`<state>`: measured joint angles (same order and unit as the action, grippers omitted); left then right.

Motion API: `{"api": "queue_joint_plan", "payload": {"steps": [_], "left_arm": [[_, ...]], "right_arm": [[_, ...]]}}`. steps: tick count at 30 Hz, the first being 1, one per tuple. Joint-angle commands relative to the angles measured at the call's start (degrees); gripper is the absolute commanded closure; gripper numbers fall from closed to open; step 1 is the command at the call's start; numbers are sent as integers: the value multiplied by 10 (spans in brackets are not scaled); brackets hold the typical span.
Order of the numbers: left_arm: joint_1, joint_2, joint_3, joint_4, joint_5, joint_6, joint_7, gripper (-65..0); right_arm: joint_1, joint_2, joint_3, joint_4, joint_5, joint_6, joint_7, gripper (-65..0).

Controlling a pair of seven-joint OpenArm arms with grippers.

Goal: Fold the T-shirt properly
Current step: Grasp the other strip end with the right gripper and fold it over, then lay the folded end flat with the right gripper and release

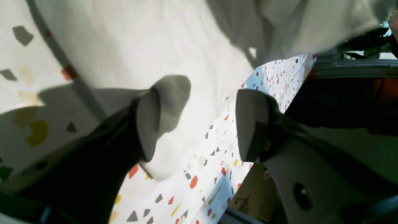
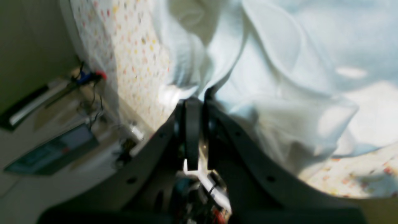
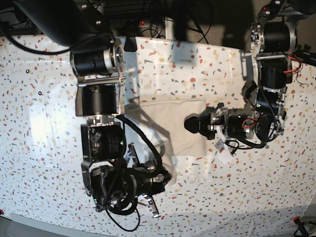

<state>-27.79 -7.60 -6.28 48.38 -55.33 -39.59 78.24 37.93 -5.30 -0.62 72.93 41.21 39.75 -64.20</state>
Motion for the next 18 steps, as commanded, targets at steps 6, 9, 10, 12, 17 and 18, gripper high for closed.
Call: {"api": "queue_joint_plan", "payload": {"steps": [6,9,10,12,17,18], "left_arm": [[-18,-2,0,9,-17,-4,0,-369],[-22,-9,0,9,-16,-4,4,-369],[-26,-14,0,9,-17,-4,4,-369],[-38,-26,0,9,-17,-4,4,-369],[-73,-60,0,10,-17,-4,14,-369],[-78,-68,0,10,-17,-4,14,-369]], "right_arm": [[23,-30,-23,11,11,3,-8,0],[21,-31,-28,11,10,3,-9,0],[20,-31,-28,11,10,3,-9,0],[19,-30,-28,11,10,3,-9,0],[12,-28,-28,11,13,3,-10,0],[10,-28,-28,11,15,3,-10,0]]}}
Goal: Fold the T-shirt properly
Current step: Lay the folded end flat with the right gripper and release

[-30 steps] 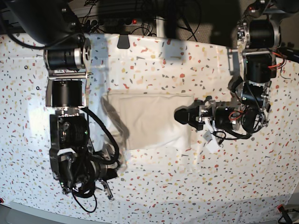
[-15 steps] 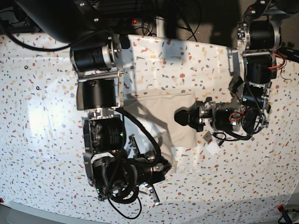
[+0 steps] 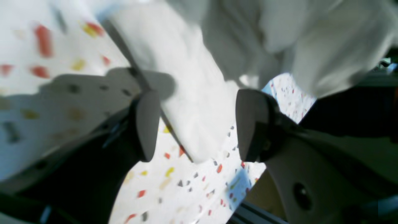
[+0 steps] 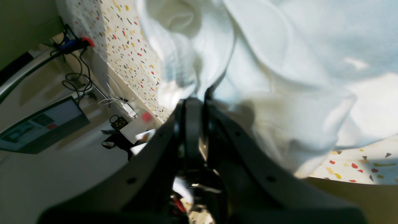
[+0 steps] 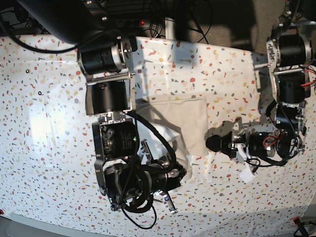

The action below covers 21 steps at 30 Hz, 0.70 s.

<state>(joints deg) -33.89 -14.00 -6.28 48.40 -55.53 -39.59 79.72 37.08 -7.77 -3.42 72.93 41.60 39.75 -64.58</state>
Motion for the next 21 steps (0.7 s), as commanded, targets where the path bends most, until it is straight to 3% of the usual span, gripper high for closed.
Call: {"api": "queue_joint_plan", "payload": {"steps": [1,7,13,14,16,18,21], "left_arm": [[-22,-10,0,10,-15,-4,-1,-369],[-33,-40,0,10,-16,-4,-5,-369],[-32,-41,0,10,-16,-4,-5,-369],[-33,-41,0,10,-16,-4,-5,-369],[-32,-41,0,10,-16,-4,-5,-369],[-32,-41,0,10,-16,-4,-5,-369],[-32,-41,0,10,-16,-4,-5,-369]], "right_arm": [[15,-4,-1,11,11,3,-6,0],[-1,-3,-20,11,11,3,-6,0],[-5,-3,-73,11,10,3,-6,0],[-5,-3,-82,11,10,3,-6,-55],[-5,-3,-98,11,10,3,-6,-229],[-4,-3,-111,11,10,3,-6,-347],[-4,-3,-124,11,10,3,-6,-383]]}}
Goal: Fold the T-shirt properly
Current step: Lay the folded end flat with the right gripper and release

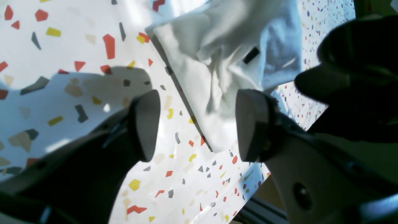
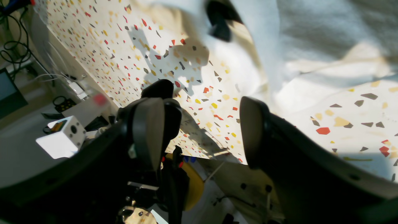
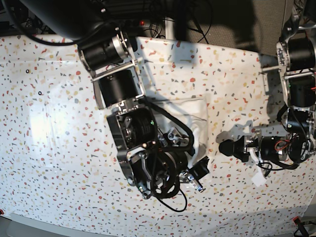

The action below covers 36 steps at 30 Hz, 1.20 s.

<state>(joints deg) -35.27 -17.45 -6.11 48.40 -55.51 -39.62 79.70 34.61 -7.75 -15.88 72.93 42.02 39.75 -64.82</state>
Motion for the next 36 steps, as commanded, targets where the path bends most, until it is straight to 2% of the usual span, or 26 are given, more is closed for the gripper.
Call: {"api": "queue_joint_plan", "payload": {"steps": [1,10,13,15,16,21,28,30,33,36], "left_arm": [[-19,-7,-2,10,-16,-4,-5,-369],[-19,-7,-2,10,-17,-4,-5,-370],[-19,-7,-2,10,-38,-4,-4,-370],[-19,-7,-2,10,-69,-4,-4,-370],[-19,-7,-2,10,-89,-4,-4,-370],[-19,-7,-2,10,-177,-4,-4,-370],[-20,-7,-2,10,-179,-4,-22,-369],[-20,-7,-2,12,-151,-4,-58,-369],[-20,-7,-2,23,-67,-4,-117,-369],[-20,-7,-2,49,-15,-4,-125,-369]], "right_arm": [[21,-5,0,11,6,3,-4,-383],[57,-5,10,11,-5,3,-4,-382],[80,-5,45,11,-58,3,-4,-382],[92,-3,76,11,-116,3,-4,-381],[96,3,86,11,-125,3,-4,-381],[96,68,99,11,-114,3,-4,-381],[96,166,99,17,-83,3,-5,-381],[96,192,99,17,-84,3,-5,-381],[93,229,99,17,-84,3,-6,-381],[90,264,102,17,-78,3,-6,-381]]}}
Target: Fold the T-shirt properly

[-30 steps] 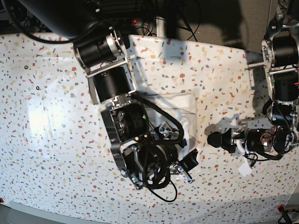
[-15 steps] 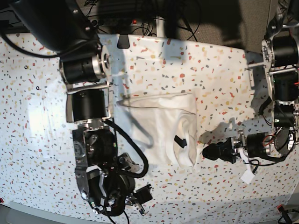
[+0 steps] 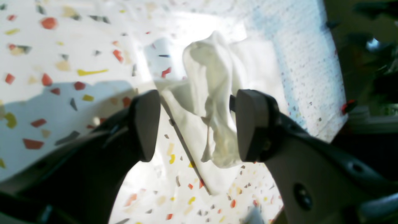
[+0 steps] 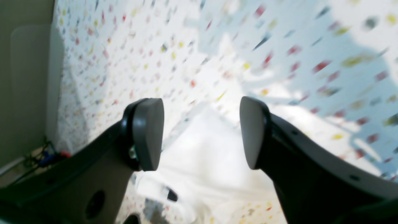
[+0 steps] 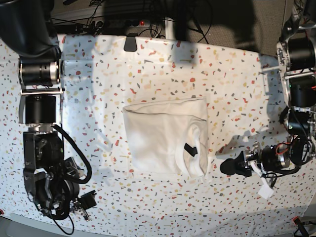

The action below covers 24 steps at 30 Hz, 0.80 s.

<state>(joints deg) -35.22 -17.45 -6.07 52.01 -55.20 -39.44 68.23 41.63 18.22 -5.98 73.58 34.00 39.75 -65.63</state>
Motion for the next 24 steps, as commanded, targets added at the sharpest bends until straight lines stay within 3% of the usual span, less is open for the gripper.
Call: {"api": "queue_joint_plan", "payload": {"steps": [1,6,10,18,24], "left_arm": [[-20,-7,-2,23,-11,-6,-10,-369],[-19,-6,-2,89,50,-6,-32,-369],[-2,-7,-2,163,79,5,-29,-369],[96,-7,-2,370,79,46,-20,-369],[184,-7,-2,481,78,67,-23,-369]], "right_arm": [[16,14,10,10,14,3,2,-381],[10,42,99,10,80,3,2,-381],[-4,50,183,11,78,3,2,-381],[-109,104,187,17,84,3,2,-381],[-197,134,189,100,126,3,2,-381]]}}
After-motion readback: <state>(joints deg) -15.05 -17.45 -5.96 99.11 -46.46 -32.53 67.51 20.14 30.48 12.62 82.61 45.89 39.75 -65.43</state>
